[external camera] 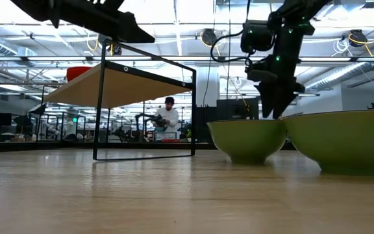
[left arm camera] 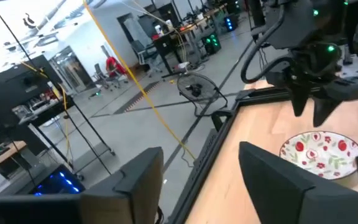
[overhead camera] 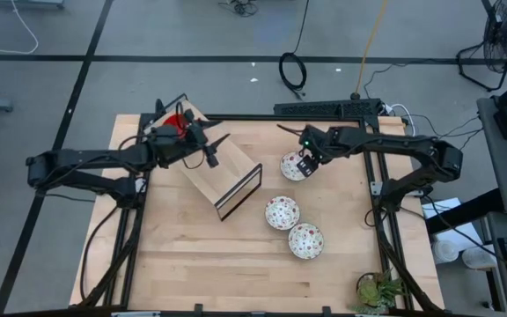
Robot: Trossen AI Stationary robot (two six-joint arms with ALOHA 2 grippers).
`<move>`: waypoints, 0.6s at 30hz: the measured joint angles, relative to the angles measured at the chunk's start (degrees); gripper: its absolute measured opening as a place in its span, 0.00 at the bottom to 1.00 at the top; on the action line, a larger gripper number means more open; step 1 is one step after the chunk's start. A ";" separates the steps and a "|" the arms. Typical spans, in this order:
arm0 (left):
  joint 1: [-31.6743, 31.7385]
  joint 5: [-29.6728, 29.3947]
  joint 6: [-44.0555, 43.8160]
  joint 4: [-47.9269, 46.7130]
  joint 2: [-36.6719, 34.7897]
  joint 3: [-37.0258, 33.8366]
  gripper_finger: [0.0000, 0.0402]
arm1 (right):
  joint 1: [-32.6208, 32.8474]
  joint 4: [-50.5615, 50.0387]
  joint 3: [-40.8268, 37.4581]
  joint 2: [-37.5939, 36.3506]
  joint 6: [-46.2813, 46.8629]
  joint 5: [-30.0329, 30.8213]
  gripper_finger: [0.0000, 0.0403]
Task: Pick & Place Mini bowls
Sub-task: Put the top white patterned bowl on the shelf
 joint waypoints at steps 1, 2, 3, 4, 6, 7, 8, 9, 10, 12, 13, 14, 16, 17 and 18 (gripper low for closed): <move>0.00 -0.02 0.01 0.19 0.36 0.00 0.55 | 0.00 0.48 -0.62 0.00 0.85 -0.04 0.54; 0.00 0.00 0.01 0.13 0.64 0.00 0.56 | 0.01 0.75 -1.25 0.00 1.54 -0.07 0.54; 0.00 0.00 0.03 0.04 0.81 0.00 0.57 | 0.02 1.30 -2.01 0.00 2.14 -0.06 0.54; 0.00 -0.02 0.05 0.00 0.94 0.00 0.57 | 0.02 2.10 -2.89 0.00 2.57 -0.08 0.54; 0.00 -0.30 0.30 0.11 1.21 0.00 0.57 | 0.00 5.59 -4.80 0.00 3.13 -0.25 0.53; 0.00 -0.60 0.43 0.01 1.27 0.00 0.57 | 0.00 7.33 -5.70 0.00 3.42 -0.36 0.52; 0.00 -0.87 0.43 -0.03 1.28 0.00 0.57 | 0.00 8.55 -6.45 0.00 3.88 -0.91 0.52; 0.00 -1.05 0.45 0.00 1.28 0.00 0.57 | -0.04 9.34 -7.10 0.00 4.20 -1.61 0.52; 0.00 -1.11 0.43 0.04 1.26 0.00 0.56 | -0.15 9.89 -7.67 0.00 4.57 -1.73 0.51; 0.00 -1.20 0.25 -0.35 1.26 0.00 0.56 | -0.14 11.27 -8.65 0.00 5.60 -1.75 0.50; 0.00 -1.20 0.12 -0.79 1.26 0.00 0.55 | -0.15 12.22 -9.22 0.00 5.87 -1.71 0.50; 0.00 -1.20 -0.02 -1.10 1.26 0.00 0.55 | -0.15 13.19 -9.78 0.00 6.09 -1.73 0.50; 0.00 -1.20 -0.04 -1.73 1.26 0.00 0.54 | -0.15 14.17 -10.49 0.00 6.93 -1.74 0.49; 0.00 -1.20 -0.06 -2.01 1.26 0.00 0.54 | -0.15 14.24 -10.55 0.00 7.32 -1.73 0.48; 0.00 -1.20 -0.08 -2.22 1.26 0.00 0.53 | -0.15 14.03 -10.57 0.00 7.78 -1.74 0.47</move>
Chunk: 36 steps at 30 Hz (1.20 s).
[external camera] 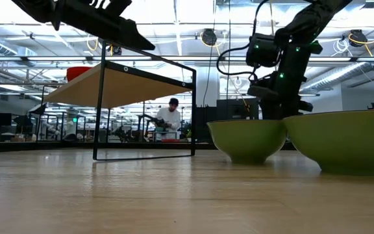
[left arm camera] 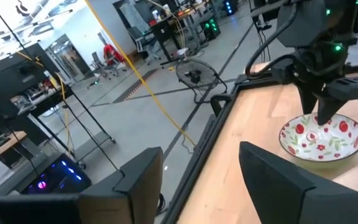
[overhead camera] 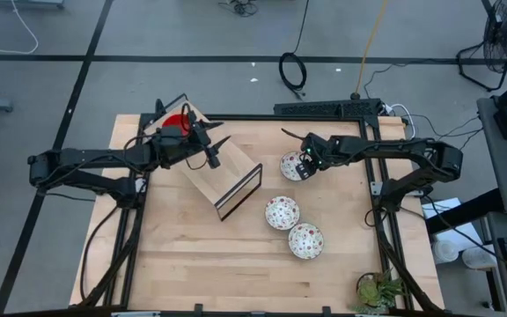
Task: Pick & Place Mini bowls
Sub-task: Put the top white patterned bowl on the shelf
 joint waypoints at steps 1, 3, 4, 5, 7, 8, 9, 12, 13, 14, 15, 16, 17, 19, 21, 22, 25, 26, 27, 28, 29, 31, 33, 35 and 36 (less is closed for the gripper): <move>0.00 -0.01 -0.04 -0.13 0.00 0.00 0.53 | 0.00 -0.40 0.00 0.00 0.41 -0.01 0.46; 0.00 -0.02 -1.03 -0.38 0.00 0.00 0.53 | 0.00 -1.12 -0.05 0.00 0.72 -0.17 0.44; 0.00 -0.02 -1.29 -0.40 0.00 0.00 0.53 | 0.00 -1.01 -0.07 0.00 0.87 -0.26 0.43; 0.00 -0.02 -1.29 -0.42 0.00 0.00 0.53 | 0.00 -0.69 -0.07 0.00 1.12 -0.62 0.42; 0.00 -0.02 -1.09 -0.39 0.00 0.00 0.53 | -0.07 -0.05 -0.07 0.00 1.63 -2.29 0.38; 0.00 -0.02 -1.07 -0.38 0.00 0.00 0.53 | -0.13 0.30 -0.07 0.00 2.01 -2.82 0.36; 0.00 -0.02 -1.05 -0.39 0.00 0.00 0.53 | -0.13 0.69 -0.07 0.00 2.34 -2.84 0.34; 0.00 -0.02 -0.93 -0.27 0.00 0.00 0.53 | -0.13 1.92 -0.07 0.00 2.85 -2.86 0.27; 0.00 -0.02 -0.74 -0.27 0.00 0.00 0.53 | -0.11 2.19 -0.07 0.00 2.83 -2.85 0.25; 0.00 -0.02 -0.42 -0.27 0.00 0.00 0.53 | -0.11 2.44 -0.07 0.00 2.79 -2.84 0.22; 0.00 -0.02 -0.25 -0.25 0.00 0.00 0.53 | -0.12 2.61 -0.07 0.00 2.71 -2.78 0.20; 0.00 -0.02 -0.06 -0.24 0.00 0.00 0.53 | -0.12 2.64 -0.07 0.00 2.59 -2.73 0.17; 0.00 -0.02 0.07 -0.23 0.00 0.00 0.53 | -0.11 2.62 -0.07 0.00 2.58 -2.70 0.15; 0.00 -0.02 0.09 -0.23 0.00 0.00 0.53 | -0.11 2.90 -0.24 0.00 2.61 -2.70 0.10; 0.00 -0.02 0.11 -0.21 0.00 0.00 0.53 | -0.13 4.24 -1.08 0.00 2.64 -2.60 0.06; 0.00 0.01 0.11 -0.21 0.00 0.00 0.53 | -0.13 5.22 -1.79 0.00 2.82 -2.56 0.05; 0.00 0.42 0.02 -0.19 0.00 0.00 0.53 | -0.11 8.74 -4.28 -0.07 4.49 -2.86 0.03; 0.00 0.44 0.02 -0.19 0.00 0.00 0.53 | -0.11 9.49 -4.88 -0.07 4.96 -2.92 0.03; 0.00 0.46 0.01 -0.19 0.00 0.00 0.53 | -0.13 9.95 -5.32 -0.07 5.44 -2.94 0.04; 0.00 0.46 -0.18 -0.19 0.00 0.00 0.53 | -0.11 10.18 -5.58 -0.07 5.63 -2.94 0.05; 0.00 0.45 -0.43 -0.19 0.00 0.00 0.53 | -0.10 10.02 -5.68 -0.02 5.86 -3.00 0.07; 0.00 0.46 -0.66 -0.19 0.00 0.02 0.53 | -0.09 9.86 -5.75 0.10 6.27 -3.12 0.11; 0.00 0.46 -0.61 -0.19 0.00 0.02 0.53 | -0.04 9.67 -5.84 0.11 6.55 -3.20 0.16; 0.00 0.48 -0.73 -0.21 0.00 0.02 0.53 | 0.00 9.94 -5.84 0.11 6.55 -4.28 0.20; 0.00 0.48 -0.86 -0.21 0.00 0.02 0.53 | 0.02 9.97 -5.84 0.11 6.51 -4.51 0.22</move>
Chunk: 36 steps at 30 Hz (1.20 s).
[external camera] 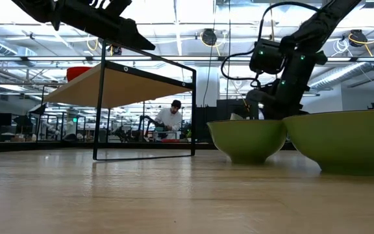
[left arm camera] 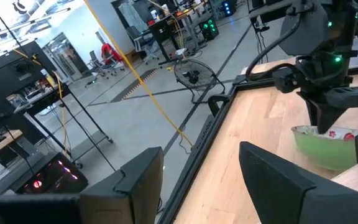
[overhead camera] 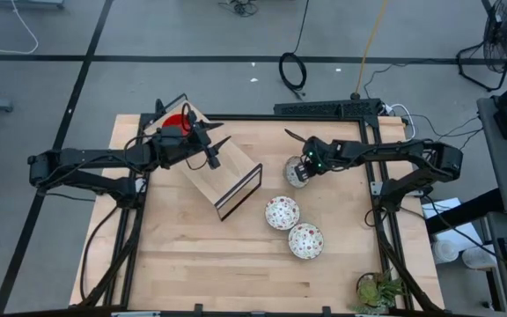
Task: Pick & Place Mini bowls
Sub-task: Put the top white patterned bowl on the shelf
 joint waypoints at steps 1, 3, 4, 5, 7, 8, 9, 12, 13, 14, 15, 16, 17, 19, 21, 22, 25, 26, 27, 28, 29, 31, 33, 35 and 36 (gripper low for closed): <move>0.00 0.00 -0.02 0.02 0.00 0.00 0.53 | 0.12 0.16 0.00 0.00 -0.01 -0.25 0.23; 0.00 0.00 -0.02 0.00 0.00 0.00 0.53 | 0.22 0.94 0.00 0.00 -0.63 -1.19 0.27; 0.00 0.00 -0.02 0.00 0.00 0.00 0.53 | 0.24 1.58 0.00 0.00 -1.35 -1.46 0.28; 0.00 0.00 -0.02 0.00 0.00 0.00 0.53 | 0.29 2.36 0.02 0.00 -1.77 -1.51 0.29; 0.00 0.00 0.09 0.02 0.00 0.00 0.53 | 0.27 3.47 0.04 -0.02 -1.96 -1.62 0.31; 0.00 0.00 0.16 0.00 0.00 0.00 0.53 | 0.27 3.92 0.04 -0.02 -2.00 -1.62 0.32; 0.00 0.00 0.14 0.01 0.00 0.00 0.53 | 0.27 4.21 0.04 -0.02 -2.30 -1.56 0.32; 0.00 0.00 0.06 0.00 0.00 0.00 0.53 | 0.27 4.55 0.04 -0.02 -2.78 -1.47 0.33; 0.00 0.00 0.07 0.00 0.00 0.00 0.53 | 0.27 4.57 0.04 -0.02 -2.76 -1.49 0.32; 0.00 0.00 0.06 0.01 0.00 0.00 0.53 | 0.27 4.56 0.04 -0.02 -2.77 -1.47 0.32; 0.00 0.00 0.07 0.02 0.00 0.01 0.53 | 0.27 4.56 0.04 -0.02 -2.86 -1.49 0.31; 0.00 0.00 0.07 0.00 0.00 0.01 0.53 | 0.27 4.61 0.04 -0.02 -2.92 -1.47 0.30; 0.00 0.00 0.07 0.02 0.00 0.02 0.53 | 0.27 4.62 0.04 -0.02 -3.03 -1.43 0.29; 0.00 0.00 0.07 0.02 0.00 0.02 0.53 | 0.27 4.65 0.04 -0.02 -3.63 -1.40 0.24; 0.00 0.00 0.07 0.02 0.00 0.02 0.53 | 0.27 4.69 0.07 -0.02 -4.65 -1.38 0.18; 0.00 0.00 0.07 0.02 0.00 0.00 0.53 | 0.27 4.91 0.07 -0.02 -5.22 -1.36 0.14; 0.00 0.00 0.05 0.02 0.00 0.02 0.53 | 0.27 7.15 0.16 -0.14 -7.56 -1.42 0.03; 0.00 0.00 0.00 0.02 0.00 0.02 0.53 | 0.27 7.85 0.22 -0.22 -8.37 -1.42 0.02; 0.00 0.00 -0.07 0.02 0.00 0.01 0.53 | 0.27 8.43 0.22 -0.21 -8.86 -1.27 0.02; 0.00 0.01 -0.25 0.02 0.00 0.02 0.53 | 0.27 9.21 0.20 -0.15 -9.86 -1.44 0.02; 0.00 0.00 -0.28 0.02 0.00 0.02 0.53 | 0.29 10.24 0.20 -0.15 -10.96 -1.20 0.01; 0.00 0.04 -0.54 0.03 0.00 0.02 0.53 | 0.62 12.93 0.09 -0.16 -12.72 -0.30 0.01; 0.00 0.10 -1.58 0.08 0.00 0.02 0.53 | 1.12 15.43 0.09 -1.51 -15.86 2.83 0.01; 0.00 0.19 -2.89 0.55 0.00 0.02 0.53 | 2.03 19.27 0.10 -3.09 -19.61 7.39 0.01; -0.01 0.22 -3.67 1.13 0.00 0.02 0.53 | 2.55 20.38 0.11 -4.11 -21.83 10.31 0.01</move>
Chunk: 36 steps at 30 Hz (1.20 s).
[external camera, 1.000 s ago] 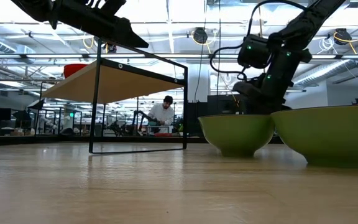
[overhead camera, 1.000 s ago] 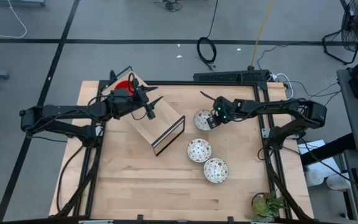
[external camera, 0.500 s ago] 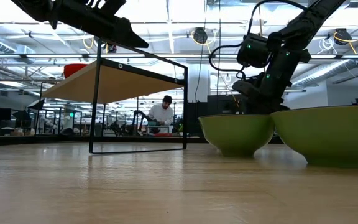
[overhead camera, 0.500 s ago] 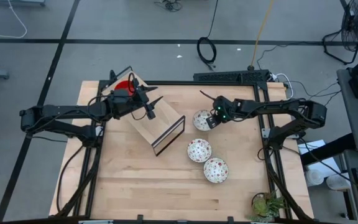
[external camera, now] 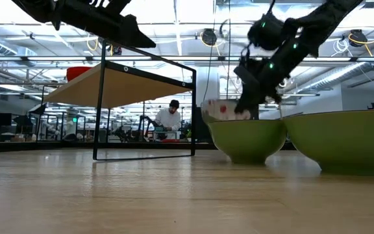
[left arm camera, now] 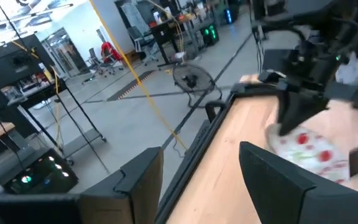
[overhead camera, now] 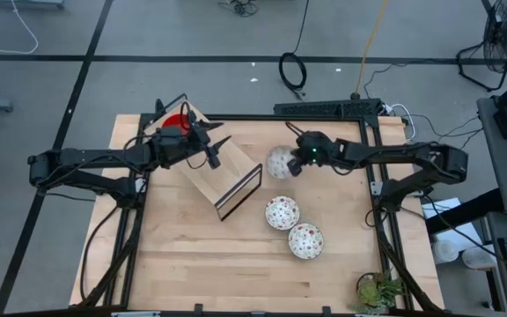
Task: Pick & Place Mini bowls
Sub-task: Put the top white patterned bowl on the shelf
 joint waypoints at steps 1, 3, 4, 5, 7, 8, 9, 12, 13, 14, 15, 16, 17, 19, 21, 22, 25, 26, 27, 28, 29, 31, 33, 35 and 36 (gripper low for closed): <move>-0.01 0.02 -1.16 0.80 0.00 0.00 0.53 | 0.62 0.83 0.00 -1.04 -2.61 2.99 0.01; -0.01 0.75 -4.34 2.51 0.00 0.00 0.53 | 1.94 5.02 -0.02 -2.55 -8.01 9.29 0.01; -0.01 1.85 -6.02 3.43 0.01 0.00 0.53 | 2.81 7.51 -0.01 -3.22 -11.25 13.48 0.01; 0.03 3.31 -7.62 4.65 0.14 0.00 0.53 | 3.67 9.96 0.00 -3.77 -15.19 17.60 0.00; 0.01 6.90 -10.82 7.65 0.79 0.04 0.53 | 5.30 17.75 -0.02 -3.93 -23.84 24.36 0.00; -0.05 8.59 -12.01 8.91 1.30 0.04 0.53 | 6.02 22.39 -0.13 -3.79 -28.63 26.68 0.00; -0.11 10.34 -13.08 10.65 2.13 0.06 0.53 | 6.67 28.07 -0.71 -3.53 -33.49 28.15 0.00; -0.37 13.38 -15.49 14.00 4.87 0.07 0.53 | 7.67 46.87 -2.92 -1.84 -46.36 28.58 0.00; -0.44 13.40 -15.87 15.56 6.03 0.08 0.53 | 7.80 51.97 -3.65 -1.17 -49.63 28.60 0.00; -0.45 13.41 -16.08 16.81 7.19 0.29 0.53 | 7.77 56.56 -4.19 -0.45 -52.46 28.03 0.00; -0.43 13.38 -16.58 17.54 8.11 0.49 0.53 | 7.56 60.60 -4.75 0.24 -54.52 26.68 0.00; -0.40 13.36 -17.39 17.93 9.02 0.75 0.53 | 7.39 63.87 -5.39 0.78 -55.92 25.51 0.00; -0.37 13.30 -18.36 18.40 10.27 1.52 0.53 | 7.31 66.11 -5.85 1.21 -56.53 24.59 0.00; -0.38 12.37 -19.49 18.86 12.79 3.43 0.53 | 6.96 69.27 -6.08 2.27 -56.59 21.59 0.00; -0.40 11.34 -19.31 18.70 15.84 5.82 0.53 | 6.98 70.98 -6.14 2.93 -56.61 19.72 0.00; -0.43 11.10 -18.71 18.73 17.65 7.28 0.53 | 7.00 71.80 -6.14 3.23 -56.70 18.89 0.00; -0.49 9.55 -15.47 18.14 22.04 11.40 0.53 | 7.00 73.35 -6.14 3.79 -57.33 18.56 0.00; -0.48 8.73 -14.31 18.01 23.04 12.50 0.53 | 6.94 73.34 -6.14 3.76 -57.59 18.76 0.00; -0.45 7.28 -13.38 18.00 23.94 13.67 0.53 | 6.86 73.40 -6.14 3.74 -57.63 19.04 0.00; -0.47 5.46 -12.55 18.07 24.67 14.51 0.53 | 6.86 73.40 -6.12 3.72 -57.66 19.33 0.00; -0.49 3.61 -11.59 18.06 25.14 15.07 0.53 | 6.88 73.20 -6.12 3.73 -57.71 19.15 0.00; -0.53 -0.22 -9.81 18.11 25.42 15.83 0.53 | 7.00 72.61 -6.13 3.82 -57.75 18.20 0.00; -0.58 -2.29 -8.08 18.15 25.38 16.17 0.53 | 7.03 72.51 -6.12 3.83 -57.68 18.15 0.00; -0.58 -3.26 -7.03 18.34 25.31 16.24 0.53 | 6.94 72.41 -6.12 3.81 -57.66 18.17 0.00; -0.55 -3.77 -6.71 18.34 25.19 16.23 0.53 | 6.94 72.17 -6.12 3.81 -57.58 18.27 0.00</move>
